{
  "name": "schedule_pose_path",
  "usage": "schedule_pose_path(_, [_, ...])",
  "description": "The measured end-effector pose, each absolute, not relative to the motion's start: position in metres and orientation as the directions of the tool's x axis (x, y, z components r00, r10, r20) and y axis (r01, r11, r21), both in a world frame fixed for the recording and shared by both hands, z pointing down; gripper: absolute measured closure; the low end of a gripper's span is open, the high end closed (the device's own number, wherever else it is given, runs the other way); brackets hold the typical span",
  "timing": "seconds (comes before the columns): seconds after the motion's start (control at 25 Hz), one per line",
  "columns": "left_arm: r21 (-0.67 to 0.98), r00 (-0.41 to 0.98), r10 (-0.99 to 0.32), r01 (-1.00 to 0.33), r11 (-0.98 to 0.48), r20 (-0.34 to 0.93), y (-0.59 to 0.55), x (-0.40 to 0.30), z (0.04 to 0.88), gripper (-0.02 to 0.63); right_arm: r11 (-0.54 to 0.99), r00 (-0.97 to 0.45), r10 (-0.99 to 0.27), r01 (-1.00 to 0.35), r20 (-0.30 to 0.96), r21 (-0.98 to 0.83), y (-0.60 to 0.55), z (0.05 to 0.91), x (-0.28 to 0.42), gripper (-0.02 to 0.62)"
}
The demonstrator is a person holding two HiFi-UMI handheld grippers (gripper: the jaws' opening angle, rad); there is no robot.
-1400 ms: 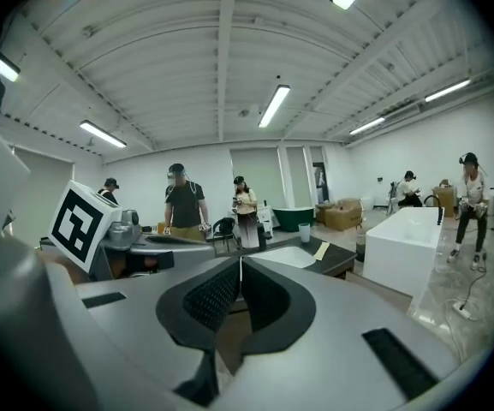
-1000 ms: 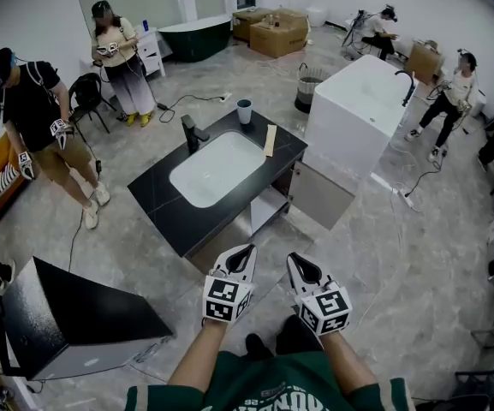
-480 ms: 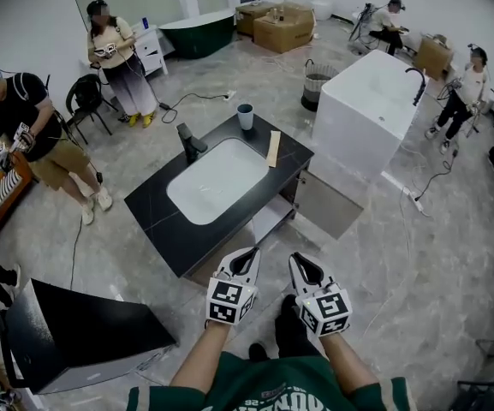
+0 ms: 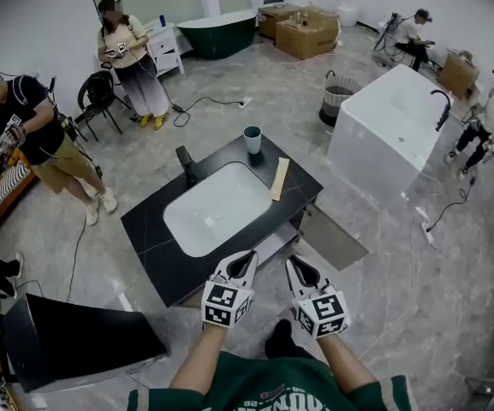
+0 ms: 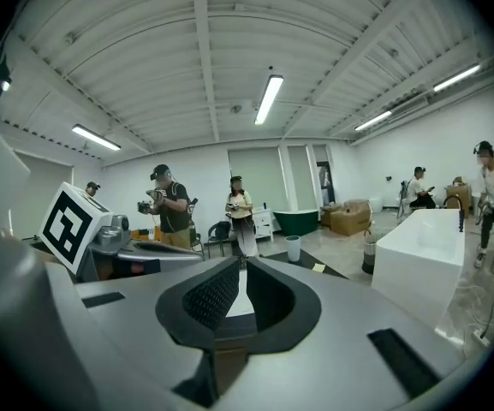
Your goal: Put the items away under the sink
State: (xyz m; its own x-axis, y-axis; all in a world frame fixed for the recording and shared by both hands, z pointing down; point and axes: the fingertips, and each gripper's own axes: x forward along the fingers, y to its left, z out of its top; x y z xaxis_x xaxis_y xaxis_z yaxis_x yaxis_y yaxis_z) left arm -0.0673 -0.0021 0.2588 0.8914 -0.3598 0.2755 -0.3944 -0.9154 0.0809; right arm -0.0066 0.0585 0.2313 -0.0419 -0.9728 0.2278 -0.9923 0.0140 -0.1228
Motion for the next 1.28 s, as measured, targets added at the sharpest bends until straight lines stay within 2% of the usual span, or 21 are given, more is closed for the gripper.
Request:
schedule_pose_path(0.4, [0.111,0.853,-0.434,-0.480,-0.870,0.289,-0.048,-0.021,0.269,0.597,0.082,-0.106,-0.964,-0.991,0.244,-0.105,0.001,0.231,0.055,0.539])
schedule_pose_path(0.48, [0.110,0.850,-0.438,-0.485,-0.867,0.292,-0.056,-0.015,0.270,0.597,0.104,-0.131,-0.959,-0.987,0.253,-0.120,-0.011,0.233,0.059,0.461])
schedule_pose_path(0.56, [0.110,0.847,-0.444,-0.491,-0.864,0.291,-0.067,-0.009,0.269,0.597,0.122,-0.152,-0.955,-0.984,0.255,-0.131,-0.022,0.234,0.062,0.452])
schedule_pose_path(0.68, [0.111,0.846,-0.447,-0.493,-0.863,0.290,-0.086,0.000,0.269,0.597,0.146,-0.175,-0.949,-0.981,0.262,-0.127,-0.040,0.235,0.065,0.399])
schedule_pose_path(1.28, [0.130,0.855,-0.431,-0.481,-0.867,0.289,-0.213,0.039,0.279,0.597,0.127,-0.151,-0.949,-0.987,0.275,-0.102,-0.159,0.249,0.110,0.275])
